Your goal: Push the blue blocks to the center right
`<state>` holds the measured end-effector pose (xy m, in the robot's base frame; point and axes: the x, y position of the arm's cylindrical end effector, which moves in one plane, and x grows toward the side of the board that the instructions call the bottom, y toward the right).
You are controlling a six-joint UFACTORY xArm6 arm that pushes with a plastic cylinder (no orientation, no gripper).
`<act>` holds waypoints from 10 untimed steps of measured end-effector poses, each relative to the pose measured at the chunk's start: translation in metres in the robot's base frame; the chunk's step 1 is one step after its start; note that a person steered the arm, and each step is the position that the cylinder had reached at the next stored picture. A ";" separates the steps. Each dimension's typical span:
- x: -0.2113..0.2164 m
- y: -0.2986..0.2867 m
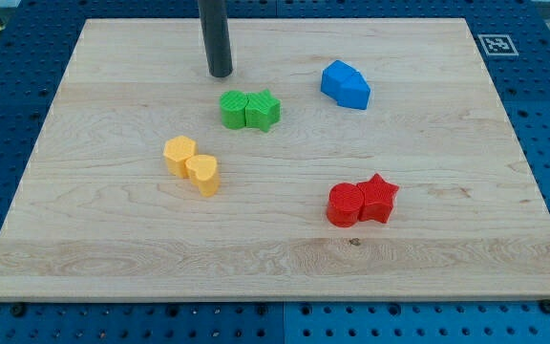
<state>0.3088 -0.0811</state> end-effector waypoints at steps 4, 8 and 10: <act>0.001 0.002; 0.027 0.165; 0.053 0.173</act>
<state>0.3617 0.0920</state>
